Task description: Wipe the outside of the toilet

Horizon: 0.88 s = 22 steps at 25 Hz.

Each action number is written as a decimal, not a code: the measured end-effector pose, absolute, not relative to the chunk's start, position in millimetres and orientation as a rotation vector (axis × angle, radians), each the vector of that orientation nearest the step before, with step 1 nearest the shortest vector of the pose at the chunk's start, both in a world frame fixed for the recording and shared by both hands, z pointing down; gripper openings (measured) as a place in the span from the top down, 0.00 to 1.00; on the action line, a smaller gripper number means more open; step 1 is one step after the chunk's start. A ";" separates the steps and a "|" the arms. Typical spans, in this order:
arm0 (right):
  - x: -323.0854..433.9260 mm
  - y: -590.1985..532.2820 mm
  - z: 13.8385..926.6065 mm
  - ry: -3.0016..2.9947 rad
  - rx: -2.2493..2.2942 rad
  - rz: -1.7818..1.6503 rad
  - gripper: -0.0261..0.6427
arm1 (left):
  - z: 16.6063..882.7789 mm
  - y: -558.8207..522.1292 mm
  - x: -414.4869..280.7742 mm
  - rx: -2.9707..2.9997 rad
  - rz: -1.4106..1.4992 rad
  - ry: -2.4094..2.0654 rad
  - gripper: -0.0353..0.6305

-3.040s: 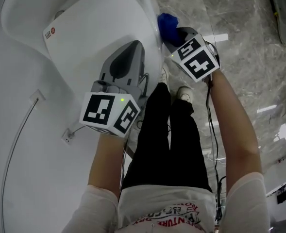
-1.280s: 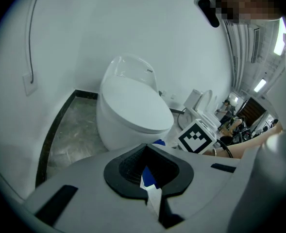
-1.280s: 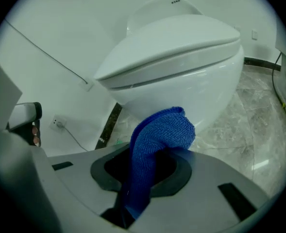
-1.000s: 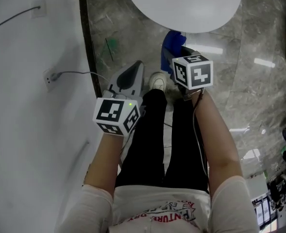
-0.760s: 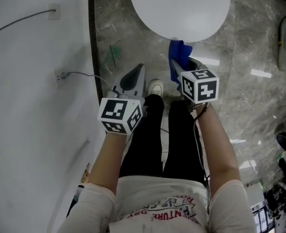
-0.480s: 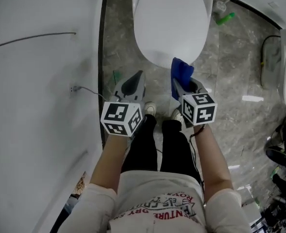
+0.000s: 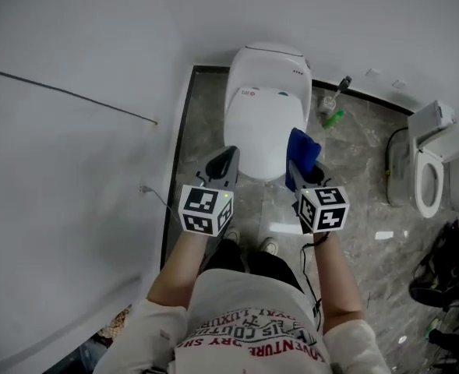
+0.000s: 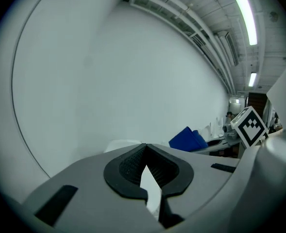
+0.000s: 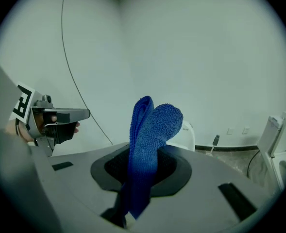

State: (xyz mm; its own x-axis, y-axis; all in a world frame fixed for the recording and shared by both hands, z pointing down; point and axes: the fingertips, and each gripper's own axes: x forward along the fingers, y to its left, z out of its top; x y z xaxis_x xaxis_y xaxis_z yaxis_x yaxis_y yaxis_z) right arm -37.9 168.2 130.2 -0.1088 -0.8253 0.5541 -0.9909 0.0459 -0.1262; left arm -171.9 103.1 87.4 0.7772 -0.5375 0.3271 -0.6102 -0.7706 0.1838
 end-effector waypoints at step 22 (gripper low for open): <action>-61.5 199.2 -120.2 -2.095 2.094 0.177 0.85 | -164.5 120.3 -224.8 2.955 0.024 -1.021 0.94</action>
